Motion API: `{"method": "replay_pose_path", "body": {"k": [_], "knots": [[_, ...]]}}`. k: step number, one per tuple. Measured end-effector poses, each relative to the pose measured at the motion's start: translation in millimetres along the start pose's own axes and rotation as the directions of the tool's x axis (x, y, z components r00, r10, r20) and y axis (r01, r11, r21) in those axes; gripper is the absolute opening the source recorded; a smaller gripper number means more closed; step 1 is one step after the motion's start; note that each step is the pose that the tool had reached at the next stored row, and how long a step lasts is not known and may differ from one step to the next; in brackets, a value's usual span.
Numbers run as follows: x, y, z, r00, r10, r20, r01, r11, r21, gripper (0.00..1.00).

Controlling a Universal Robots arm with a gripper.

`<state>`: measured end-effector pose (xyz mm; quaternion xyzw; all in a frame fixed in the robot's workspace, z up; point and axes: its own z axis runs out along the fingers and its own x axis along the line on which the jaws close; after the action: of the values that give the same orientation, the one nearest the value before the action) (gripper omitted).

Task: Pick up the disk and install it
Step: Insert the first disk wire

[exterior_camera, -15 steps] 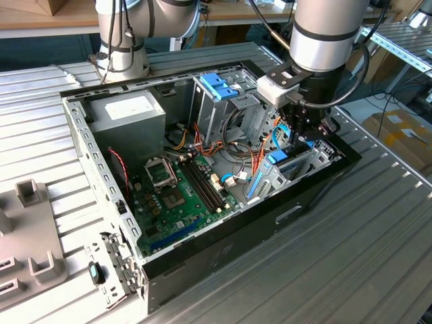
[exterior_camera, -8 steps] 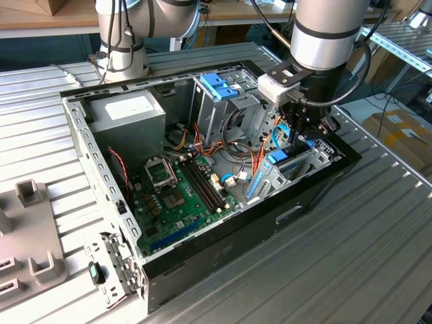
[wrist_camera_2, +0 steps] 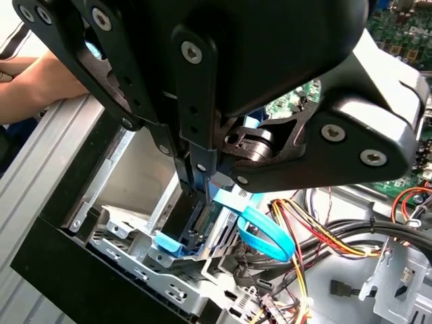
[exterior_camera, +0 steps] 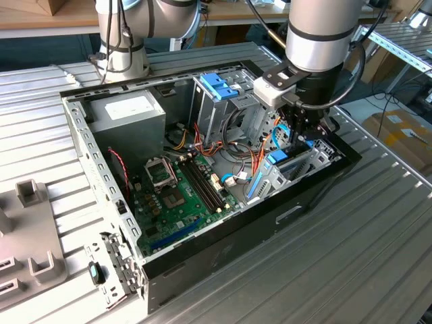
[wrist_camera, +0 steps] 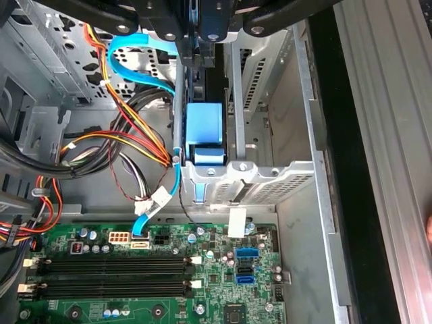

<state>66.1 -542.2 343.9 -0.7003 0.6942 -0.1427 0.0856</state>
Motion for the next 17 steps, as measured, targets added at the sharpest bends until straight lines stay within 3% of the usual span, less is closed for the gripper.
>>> {"method": "replay_pose_path", "body": {"k": [5, 17], "knots": [[-0.1, 3.2, 0.6, 1.0, -0.001, -0.0023, 0.001, 1.0, 0.0006, 0.16], [-0.2, 3.1, 1.2, 1.0, -0.002, -0.0017, 0.002, 1.0, 0.0008, 0.16]]}}
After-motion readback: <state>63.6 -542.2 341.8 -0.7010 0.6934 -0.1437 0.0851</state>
